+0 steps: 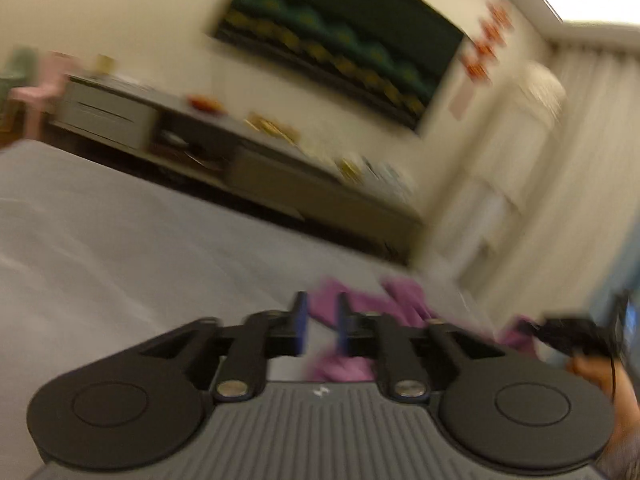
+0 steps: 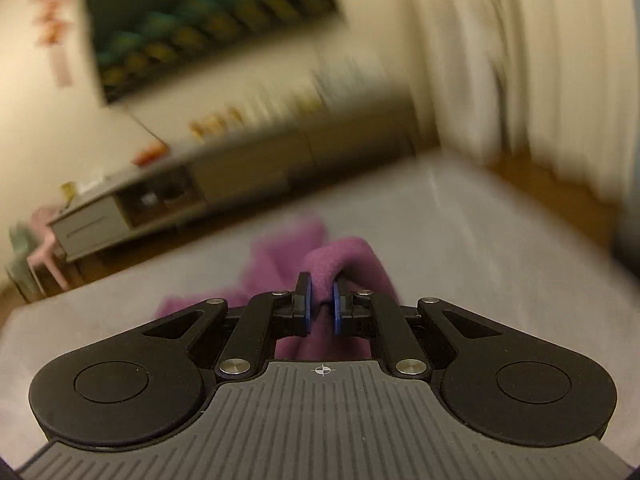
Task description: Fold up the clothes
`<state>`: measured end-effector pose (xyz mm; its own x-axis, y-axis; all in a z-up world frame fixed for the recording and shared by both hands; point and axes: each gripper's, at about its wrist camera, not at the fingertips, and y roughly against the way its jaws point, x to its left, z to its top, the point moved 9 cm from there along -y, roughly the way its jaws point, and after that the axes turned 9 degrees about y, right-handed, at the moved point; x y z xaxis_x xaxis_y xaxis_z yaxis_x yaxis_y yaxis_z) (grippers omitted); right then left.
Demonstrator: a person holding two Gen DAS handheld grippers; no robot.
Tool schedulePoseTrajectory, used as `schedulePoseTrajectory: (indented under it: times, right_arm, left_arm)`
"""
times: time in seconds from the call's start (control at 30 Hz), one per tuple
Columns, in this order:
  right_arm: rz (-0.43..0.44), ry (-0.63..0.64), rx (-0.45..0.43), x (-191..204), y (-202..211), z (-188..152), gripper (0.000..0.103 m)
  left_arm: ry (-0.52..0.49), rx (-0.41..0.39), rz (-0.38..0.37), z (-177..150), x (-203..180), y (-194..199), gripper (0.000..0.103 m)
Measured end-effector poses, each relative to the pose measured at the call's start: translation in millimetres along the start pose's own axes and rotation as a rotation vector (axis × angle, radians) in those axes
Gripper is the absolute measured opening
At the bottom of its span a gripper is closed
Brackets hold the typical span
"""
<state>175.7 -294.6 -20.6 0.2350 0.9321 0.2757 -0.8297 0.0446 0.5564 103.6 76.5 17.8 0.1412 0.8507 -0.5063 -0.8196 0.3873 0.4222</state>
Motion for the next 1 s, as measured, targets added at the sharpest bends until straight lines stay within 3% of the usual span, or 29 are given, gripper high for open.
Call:
schedulePoseTrajectory:
  times: [0.03, 0.1, 0.17, 0.37, 0.53, 0.6, 0.67, 0.7, 0.73, 0.8, 0.87, 1.0]
  right_arm:
    - [0.022, -0.056, -0.004, -10.8, 0.9, 1.1, 0.022]
    - [0.041, -0.108, -0.020, -24.8, 6.0, 3.1, 0.037]
    - [0.038, -0.103, -0.026, -28.6, 8.7, 1.3, 0.051]
    - [0.104, -0.039, 0.062, -32.2, 2.2, -12.2, 0.056]
    - [0.140, 0.090, 0.106, -30.5, 4.4, -27.8, 0.063]
    - [0.154, 0.172, 0.089, -21.0, 7.1, -31.0, 0.070]
    - [0.188, 0.281, 0.032, 2.3, 15.7, -30.9, 0.073]
    - [0.207, 0.338, 0.000, 15.4, 20.6, -30.7, 0.075]
    - [0.223, 0.395, -0.024, 30.0, 24.5, -31.1, 0.078]
    - [0.285, 0.537, -0.080, 67.8, 30.3, -35.8, 0.085]
    - [0.345, 0.685, -0.098, 104.1, 31.4, -49.7, 0.085]
    - [0.314, 0.934, -0.094, 148.6, 20.0, -87.1, 0.085]
  left_arm:
    - [-0.036, 0.027, -0.006, -6.8, -13.6, -14.4, 0.059]
    - [-0.100, 0.062, 0.010, -18.5, -31.7, -47.0, 0.069]
    - [-0.137, 0.107, 0.021, -29.3, -43.0, -79.8, 0.069]
    - [-0.213, 0.152, 0.061, -16.8, -70.5, -165.4, 0.070]
    - [-0.085, 0.261, 0.068, -16.8, -62.4, -221.1, 0.070]
    - [-0.047, 0.310, 0.085, -24.8, -59.6, -237.0, 0.069]
    - [-0.032, 0.347, 0.101, -34.6, -58.7, -247.5, 0.055]
    - [-0.035, 0.363, 0.091, -40.4, -60.3, -249.3, 0.034]
    - [-0.047, 0.378, 0.090, -47.0, -60.0, -248.6, 0.001]
    - [-0.036, 0.369, 0.139, -48.5, -48.7, -238.4, 0.000]
    - [-0.009, 0.348, 0.195, -45.9, -35.1, -225.3, 0.000]
    - [0.061, 0.329, 0.292, -39.8, -4.0, -184.0, 0.000]
